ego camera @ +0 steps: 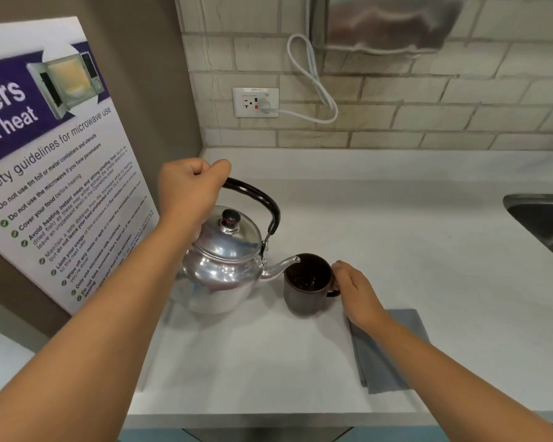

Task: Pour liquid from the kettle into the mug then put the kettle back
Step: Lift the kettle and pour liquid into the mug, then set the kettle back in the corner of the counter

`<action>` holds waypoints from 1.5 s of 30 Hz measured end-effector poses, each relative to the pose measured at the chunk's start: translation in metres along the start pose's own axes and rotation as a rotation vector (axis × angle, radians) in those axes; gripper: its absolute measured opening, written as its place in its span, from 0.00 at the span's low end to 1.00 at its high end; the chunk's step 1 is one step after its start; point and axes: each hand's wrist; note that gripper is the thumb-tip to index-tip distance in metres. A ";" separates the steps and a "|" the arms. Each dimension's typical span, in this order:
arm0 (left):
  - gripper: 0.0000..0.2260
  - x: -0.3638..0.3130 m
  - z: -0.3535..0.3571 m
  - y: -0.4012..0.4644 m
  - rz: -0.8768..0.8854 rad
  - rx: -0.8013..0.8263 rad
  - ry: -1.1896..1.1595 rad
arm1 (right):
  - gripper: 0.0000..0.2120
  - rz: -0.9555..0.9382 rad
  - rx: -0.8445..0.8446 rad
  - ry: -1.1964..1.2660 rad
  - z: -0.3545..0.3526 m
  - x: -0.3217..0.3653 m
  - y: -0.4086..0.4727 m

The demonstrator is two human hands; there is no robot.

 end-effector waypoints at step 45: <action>0.05 0.149 0.076 0.103 -0.051 0.029 -0.212 | 0.15 -0.488 0.024 -0.347 0.066 0.078 0.223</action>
Point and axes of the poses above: each hand's wrist, its own y-axis towards the middle knuckle, its own z-axis out of the palm, x = y × z, and after that the axes turned 2 degrees about z, right-handed
